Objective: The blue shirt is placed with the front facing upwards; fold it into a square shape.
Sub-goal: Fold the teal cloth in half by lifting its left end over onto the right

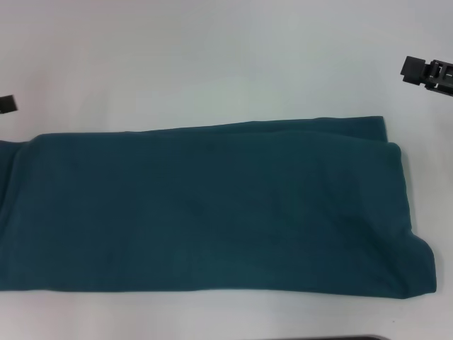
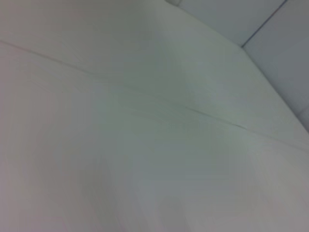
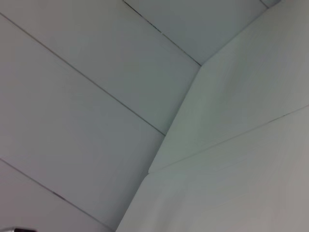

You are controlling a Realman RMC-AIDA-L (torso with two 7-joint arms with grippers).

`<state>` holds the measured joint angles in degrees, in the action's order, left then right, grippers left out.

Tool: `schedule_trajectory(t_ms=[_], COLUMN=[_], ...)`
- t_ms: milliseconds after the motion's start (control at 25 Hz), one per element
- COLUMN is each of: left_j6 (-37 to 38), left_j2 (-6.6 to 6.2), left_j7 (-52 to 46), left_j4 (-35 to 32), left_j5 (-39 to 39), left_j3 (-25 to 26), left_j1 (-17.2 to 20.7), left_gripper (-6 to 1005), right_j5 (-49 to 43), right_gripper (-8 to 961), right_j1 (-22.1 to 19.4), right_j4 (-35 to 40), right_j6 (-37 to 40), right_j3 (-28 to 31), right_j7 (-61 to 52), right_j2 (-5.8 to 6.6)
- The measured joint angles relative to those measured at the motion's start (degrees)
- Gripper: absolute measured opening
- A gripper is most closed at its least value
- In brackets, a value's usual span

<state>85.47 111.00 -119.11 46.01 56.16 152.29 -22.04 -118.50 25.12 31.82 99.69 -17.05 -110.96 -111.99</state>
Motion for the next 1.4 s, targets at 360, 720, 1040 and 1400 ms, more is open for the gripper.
schedule_trajectory(t_ms=[360,720,1040,1400], left_j6=[-0.43,-0.29,-2.52,-4.62], left_j2=[-1.02,-0.78,-0.10,0.27], left_j7=[-0.65,-0.66,-0.55,-0.34], left_j4=[0.39,-0.11,-0.33,-1.05], left_j5=[-4.12,-7.73,-9.41,-10.36], left_j3=[-0.16,-0.63,-1.30,-1.30], left_j1=[1.24,0.91,-0.05,-1.33], left_gripper=[949,948,943,936], right_j5=[0.04,0.03,0.03,0.03], right_gripper=[607,606,606,606], right_j1=[0.17,0.19,-0.09,-0.24], right_j4=[-0.01,-0.01,-0.09,-0.17], right_j6=[-0.04,0.05,0.01,-0.08], right_j3=[0.00,0.00,-0.09,-0.09], right_j7=[0.09,-0.03,0.01,0.12], right_j2=[-0.06,-0.06,-0.15,-0.15])
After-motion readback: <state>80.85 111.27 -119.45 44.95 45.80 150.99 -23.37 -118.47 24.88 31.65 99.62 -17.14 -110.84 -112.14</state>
